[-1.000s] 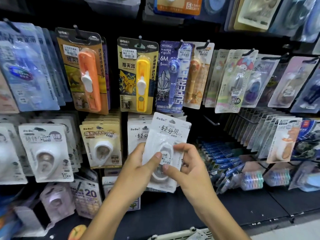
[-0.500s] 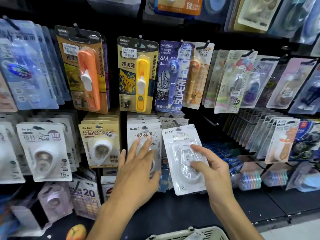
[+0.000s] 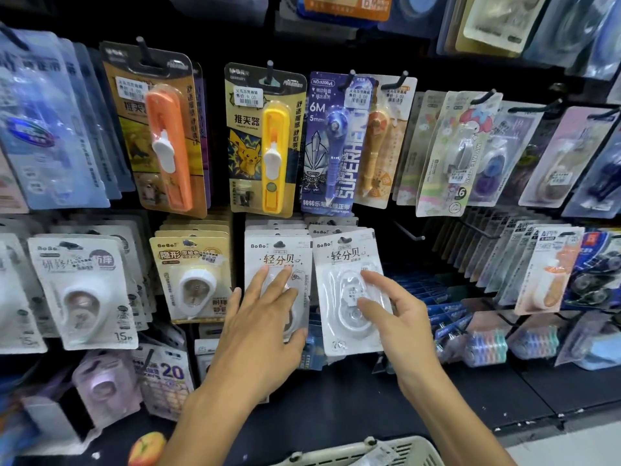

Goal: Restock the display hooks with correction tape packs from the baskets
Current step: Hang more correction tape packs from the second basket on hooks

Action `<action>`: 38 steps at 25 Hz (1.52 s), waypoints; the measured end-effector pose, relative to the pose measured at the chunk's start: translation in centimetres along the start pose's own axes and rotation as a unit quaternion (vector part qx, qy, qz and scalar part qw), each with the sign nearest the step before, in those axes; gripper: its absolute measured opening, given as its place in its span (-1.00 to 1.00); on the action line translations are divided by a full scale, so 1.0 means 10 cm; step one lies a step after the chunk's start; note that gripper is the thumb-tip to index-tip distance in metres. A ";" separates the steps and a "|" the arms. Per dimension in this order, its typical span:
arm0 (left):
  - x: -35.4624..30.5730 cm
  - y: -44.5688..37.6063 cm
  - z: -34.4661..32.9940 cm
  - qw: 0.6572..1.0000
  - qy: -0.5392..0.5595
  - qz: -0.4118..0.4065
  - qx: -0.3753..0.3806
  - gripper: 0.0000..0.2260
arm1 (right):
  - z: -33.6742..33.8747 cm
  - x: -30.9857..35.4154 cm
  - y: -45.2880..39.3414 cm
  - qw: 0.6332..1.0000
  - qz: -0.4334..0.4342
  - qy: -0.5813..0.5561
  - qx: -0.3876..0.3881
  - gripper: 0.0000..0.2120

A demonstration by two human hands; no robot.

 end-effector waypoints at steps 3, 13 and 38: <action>0.00 0.00 0.00 1.000 0.010 -0.001 0.003 -0.45 | -0.10 -0.01 -0.14 0.996 0.017 0.079 -0.021 -0.64; 0.07 0.02 0.00 0.999 0.020 -0.038 0.016 -0.48 | -0.54 -0.10 -1.05 0.950 0.068 0.302 0.035 -0.44; 1.28 1.93 -2.17 0.809 -0.107 0.127 0.564 -0.46 | 0.16 -3.16 2.00 0.725 -0.235 0.583 0.281 -0.73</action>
Point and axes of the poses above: each hand's wrist, its own y-axis away from the middle knuckle, its own z-axis out of the back of the hand, x = y × z, the point moved 4 cm from there along -y, towards the middle knuckle, and after that the axes turned 14 degrees about y, right-handed, at the moved point
